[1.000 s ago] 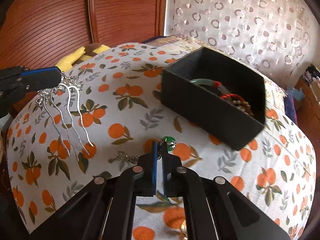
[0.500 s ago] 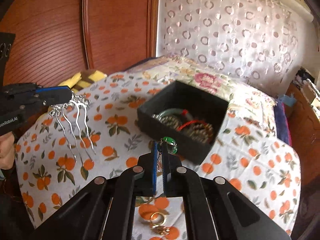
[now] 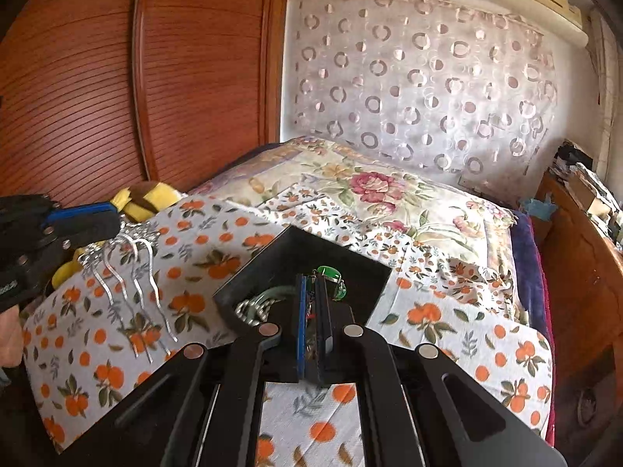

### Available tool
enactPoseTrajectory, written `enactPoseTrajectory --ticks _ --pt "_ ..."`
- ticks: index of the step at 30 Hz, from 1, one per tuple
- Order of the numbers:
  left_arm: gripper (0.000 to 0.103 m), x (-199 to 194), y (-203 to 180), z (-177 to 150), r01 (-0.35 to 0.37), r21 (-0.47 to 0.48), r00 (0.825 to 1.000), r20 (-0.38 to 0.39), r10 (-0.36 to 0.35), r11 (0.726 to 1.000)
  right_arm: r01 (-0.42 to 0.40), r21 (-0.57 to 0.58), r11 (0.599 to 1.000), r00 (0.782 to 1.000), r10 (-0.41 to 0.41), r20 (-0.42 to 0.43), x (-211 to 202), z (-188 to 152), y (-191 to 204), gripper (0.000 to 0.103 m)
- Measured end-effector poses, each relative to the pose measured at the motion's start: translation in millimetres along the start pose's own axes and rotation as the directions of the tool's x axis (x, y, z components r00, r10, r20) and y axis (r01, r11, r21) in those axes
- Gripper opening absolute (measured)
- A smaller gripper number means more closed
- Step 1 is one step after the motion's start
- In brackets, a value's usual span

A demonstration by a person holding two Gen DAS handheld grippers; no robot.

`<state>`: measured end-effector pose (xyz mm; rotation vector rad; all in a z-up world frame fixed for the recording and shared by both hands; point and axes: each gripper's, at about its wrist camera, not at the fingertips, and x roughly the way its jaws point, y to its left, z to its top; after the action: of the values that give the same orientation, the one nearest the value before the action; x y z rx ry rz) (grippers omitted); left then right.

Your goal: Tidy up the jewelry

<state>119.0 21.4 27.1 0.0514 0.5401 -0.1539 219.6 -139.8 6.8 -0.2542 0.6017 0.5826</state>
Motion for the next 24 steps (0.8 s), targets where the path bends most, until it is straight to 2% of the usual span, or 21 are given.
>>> enactPoseTrajectory --ticks 8,13,14,17,24 --pt "0.008 10.9 -5.3 6.1 -0.009 0.013 1.0 -0.007 0.009 1.0 0.02 0.019 1.0 1.0 -0.02 -0.005 19.7 10.2 -12.9 0.005" --pt "0.008 13.0 -5.0 7.6 -0.006 0.01 1.0 -0.004 0.006 1.0 0.024 0.06 0.998 0.999 -0.022 -0.032 32.0 -0.3 -20.5 0.008" --pt "0.008 13.9 -5.5 7.7 -0.008 0.011 1.0 -0.006 0.008 1.0 0.021 0.069 0.997 0.999 -0.018 -0.036 33.8 -2.5 -21.1 0.009" --pt "0.008 17.7 -6.5 8.8 -0.015 0.016 1.0 -0.009 0.015 1.0 0.004 0.1 0.995 0.999 0.0 -0.035 35.5 -6.9 -24.1 0.023" --pt "0.008 35.3 -12.1 19.3 -0.012 0.026 1.0 -0.013 0.013 1.0 0.005 0.124 0.992 1.0 -0.002 -0.025 22.0 -22.2 -35.1 0.023"
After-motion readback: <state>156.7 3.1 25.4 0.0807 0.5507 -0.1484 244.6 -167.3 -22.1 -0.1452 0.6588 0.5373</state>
